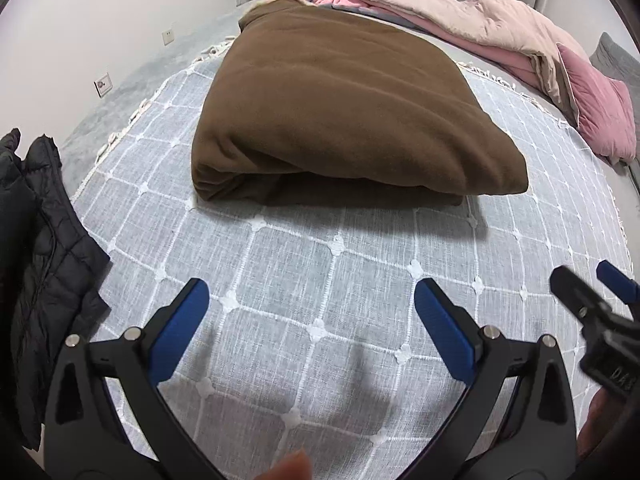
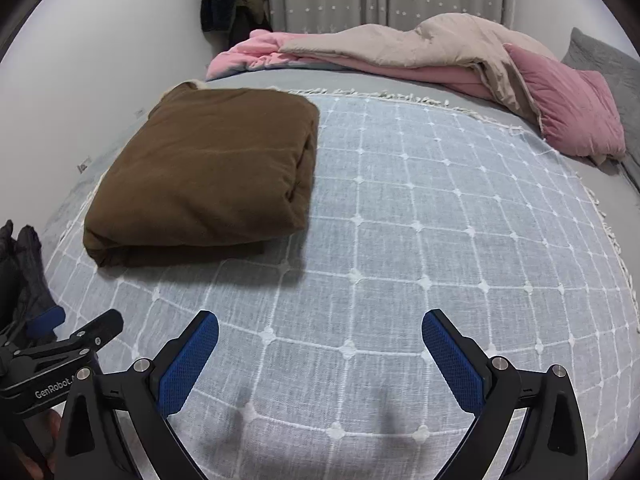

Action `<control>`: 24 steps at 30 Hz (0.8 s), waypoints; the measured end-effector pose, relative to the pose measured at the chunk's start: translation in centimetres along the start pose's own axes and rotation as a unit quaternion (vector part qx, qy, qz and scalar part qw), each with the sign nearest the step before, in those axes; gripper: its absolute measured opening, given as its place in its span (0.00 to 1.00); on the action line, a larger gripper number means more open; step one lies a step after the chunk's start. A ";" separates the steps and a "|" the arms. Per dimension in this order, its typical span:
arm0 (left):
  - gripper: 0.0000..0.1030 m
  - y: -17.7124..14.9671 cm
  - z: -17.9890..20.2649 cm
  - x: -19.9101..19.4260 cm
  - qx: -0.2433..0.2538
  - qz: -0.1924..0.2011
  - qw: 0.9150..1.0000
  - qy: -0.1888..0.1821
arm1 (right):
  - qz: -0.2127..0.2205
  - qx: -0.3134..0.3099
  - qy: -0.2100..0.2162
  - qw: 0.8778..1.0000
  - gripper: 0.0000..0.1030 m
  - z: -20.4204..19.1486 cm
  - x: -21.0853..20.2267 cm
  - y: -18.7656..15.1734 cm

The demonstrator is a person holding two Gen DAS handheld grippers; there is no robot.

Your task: Fold large clothes

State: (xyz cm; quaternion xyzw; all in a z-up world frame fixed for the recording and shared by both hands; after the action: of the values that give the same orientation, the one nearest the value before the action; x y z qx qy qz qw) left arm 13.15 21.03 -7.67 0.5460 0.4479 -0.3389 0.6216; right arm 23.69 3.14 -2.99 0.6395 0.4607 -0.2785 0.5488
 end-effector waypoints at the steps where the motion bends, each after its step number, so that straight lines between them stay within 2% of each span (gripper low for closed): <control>1: 0.99 0.0 -0.1 0.1 -0.001 0.000 1.000 0.003 | -0.002 -0.003 0.001 1.000 0.99 -0.2 0.1 -0.1; 7: 0.99 0.1 -0.8 0.4 -0.016 -0.008 1.000 0.000 | -0.008 -0.012 0.002 1.000 0.99 -0.9 0.6 -0.2; 24: 0.99 0.1 -1.1 0.5 -0.012 -0.009 1.000 0.005 | -0.026 -0.003 0.009 1.000 0.99 -0.7 1.7 -0.3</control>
State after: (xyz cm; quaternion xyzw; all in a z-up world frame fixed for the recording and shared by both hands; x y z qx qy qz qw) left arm 13.19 22.15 -8.07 0.5362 0.4601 -0.3358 0.6229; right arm 24.05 4.27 -4.38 0.6286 0.4828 -0.2855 0.5388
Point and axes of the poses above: each gripper's, at about its wrist camera, not at the fingertips, and x roughly the way its jaws point, z to its right, y to its top, the point moved 5 cm from there along x, roughly the way its jaws point, and after that the axes turned 10 degrees about -z, right-handed, at the moved point
